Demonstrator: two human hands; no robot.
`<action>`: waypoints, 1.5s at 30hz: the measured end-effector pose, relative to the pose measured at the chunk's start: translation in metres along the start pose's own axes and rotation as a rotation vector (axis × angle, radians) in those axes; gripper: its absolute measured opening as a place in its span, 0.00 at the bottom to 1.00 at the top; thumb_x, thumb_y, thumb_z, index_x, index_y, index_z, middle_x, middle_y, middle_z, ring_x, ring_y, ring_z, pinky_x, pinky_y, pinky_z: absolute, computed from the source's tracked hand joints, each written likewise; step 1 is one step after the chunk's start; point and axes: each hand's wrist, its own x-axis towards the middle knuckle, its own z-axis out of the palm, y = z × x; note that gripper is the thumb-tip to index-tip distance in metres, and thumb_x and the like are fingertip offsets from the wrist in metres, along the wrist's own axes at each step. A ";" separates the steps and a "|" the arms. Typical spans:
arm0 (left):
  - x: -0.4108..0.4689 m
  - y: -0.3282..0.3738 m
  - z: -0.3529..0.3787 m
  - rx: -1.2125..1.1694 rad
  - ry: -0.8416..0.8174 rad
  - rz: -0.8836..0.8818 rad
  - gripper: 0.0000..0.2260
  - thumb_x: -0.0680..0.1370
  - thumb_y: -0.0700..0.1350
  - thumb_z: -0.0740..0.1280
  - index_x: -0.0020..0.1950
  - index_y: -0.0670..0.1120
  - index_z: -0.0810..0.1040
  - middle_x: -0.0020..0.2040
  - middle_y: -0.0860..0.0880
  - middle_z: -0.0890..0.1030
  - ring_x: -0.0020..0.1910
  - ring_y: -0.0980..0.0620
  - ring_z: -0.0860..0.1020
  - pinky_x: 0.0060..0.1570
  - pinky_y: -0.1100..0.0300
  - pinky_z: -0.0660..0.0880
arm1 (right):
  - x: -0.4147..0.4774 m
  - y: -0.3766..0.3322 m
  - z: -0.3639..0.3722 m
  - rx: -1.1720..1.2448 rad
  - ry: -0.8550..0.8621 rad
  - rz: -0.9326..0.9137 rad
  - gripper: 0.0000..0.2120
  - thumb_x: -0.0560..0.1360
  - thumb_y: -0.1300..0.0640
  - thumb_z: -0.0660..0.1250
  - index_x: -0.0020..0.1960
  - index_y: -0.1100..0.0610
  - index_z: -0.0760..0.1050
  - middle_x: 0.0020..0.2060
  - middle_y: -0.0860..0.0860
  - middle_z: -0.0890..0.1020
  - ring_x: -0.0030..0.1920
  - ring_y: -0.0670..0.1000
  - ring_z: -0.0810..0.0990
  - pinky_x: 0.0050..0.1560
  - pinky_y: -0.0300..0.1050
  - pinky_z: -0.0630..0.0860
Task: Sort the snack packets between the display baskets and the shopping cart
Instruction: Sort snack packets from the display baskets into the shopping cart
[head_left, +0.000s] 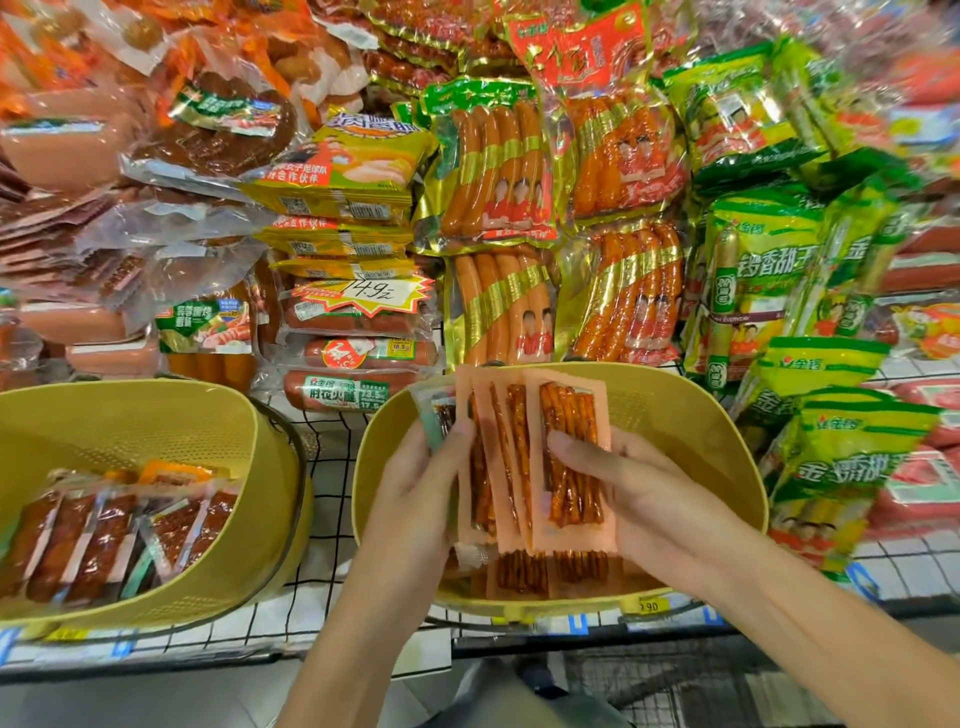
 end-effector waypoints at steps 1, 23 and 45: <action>0.000 0.000 -0.001 -0.040 -0.014 -0.020 0.13 0.78 0.51 0.61 0.59 0.54 0.81 0.54 0.50 0.84 0.55 0.50 0.82 0.55 0.47 0.77 | -0.002 -0.001 -0.001 0.029 -0.020 -0.002 0.20 0.73 0.58 0.69 0.64 0.58 0.75 0.58 0.61 0.80 0.48 0.59 0.83 0.49 0.58 0.80; -0.016 0.007 0.008 -0.027 -0.074 0.027 0.12 0.77 0.50 0.64 0.57 0.46 0.76 0.50 0.44 0.84 0.44 0.42 0.84 0.31 0.41 0.80 | -0.068 0.038 0.022 0.085 0.370 -0.281 0.25 0.66 0.54 0.72 0.63 0.57 0.76 0.57 0.60 0.81 0.53 0.61 0.80 0.58 0.63 0.76; -0.151 -0.145 0.205 0.400 -1.196 -0.087 0.07 0.78 0.37 0.65 0.54 0.43 0.77 0.44 0.52 0.83 0.41 0.63 0.82 0.39 0.69 0.76 | -0.300 0.252 -0.020 0.691 1.319 -0.648 0.22 0.63 0.55 0.73 0.57 0.56 0.79 0.50 0.58 0.84 0.49 0.57 0.84 0.42 0.53 0.82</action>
